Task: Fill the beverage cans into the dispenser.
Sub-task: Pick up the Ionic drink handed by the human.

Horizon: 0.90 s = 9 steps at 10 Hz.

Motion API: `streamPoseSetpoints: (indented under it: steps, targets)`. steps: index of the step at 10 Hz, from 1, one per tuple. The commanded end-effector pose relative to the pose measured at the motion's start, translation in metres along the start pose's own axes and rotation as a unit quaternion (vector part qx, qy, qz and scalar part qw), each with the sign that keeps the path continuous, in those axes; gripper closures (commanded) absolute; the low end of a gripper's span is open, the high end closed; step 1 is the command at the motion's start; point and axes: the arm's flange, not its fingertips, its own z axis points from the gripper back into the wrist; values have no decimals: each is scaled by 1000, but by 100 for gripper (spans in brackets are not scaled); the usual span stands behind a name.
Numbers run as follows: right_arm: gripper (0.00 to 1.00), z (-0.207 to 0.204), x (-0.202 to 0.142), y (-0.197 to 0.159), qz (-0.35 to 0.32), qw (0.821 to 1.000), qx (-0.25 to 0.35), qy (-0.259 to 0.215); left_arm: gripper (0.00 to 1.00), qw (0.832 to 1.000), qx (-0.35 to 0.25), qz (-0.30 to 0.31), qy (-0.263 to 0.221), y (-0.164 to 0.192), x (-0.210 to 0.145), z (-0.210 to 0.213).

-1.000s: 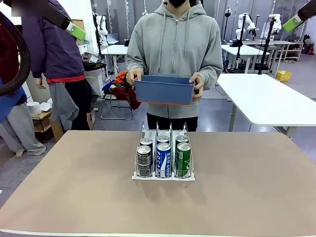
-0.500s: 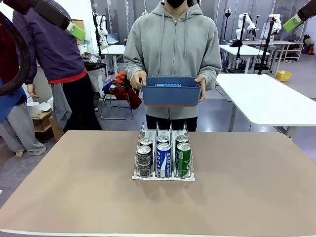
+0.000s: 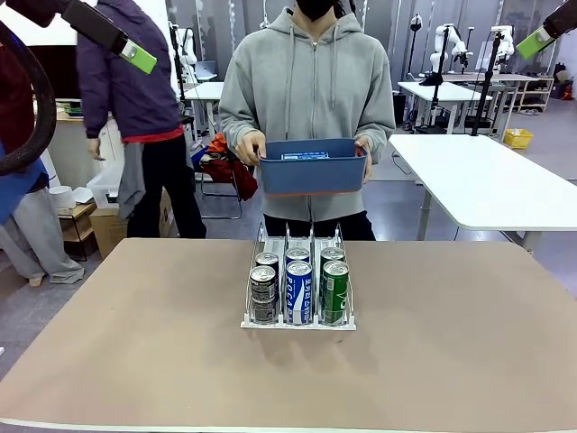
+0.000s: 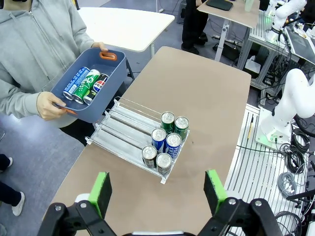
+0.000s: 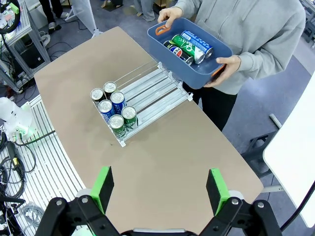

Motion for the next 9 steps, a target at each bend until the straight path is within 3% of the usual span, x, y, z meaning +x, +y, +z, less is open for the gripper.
streamPoseSetpoints:
  steps: [1, 9]
  targets:
    - [0, 0, -1, 1, 0, 1000, 1, 0, 0, 1000, -3, -1, -2, 0, 0, 0]
    - [0, 0, -1, 1, 0, 1000, 1, 0, 0, 1000, -3, -1, -2, 0, 0, 0]
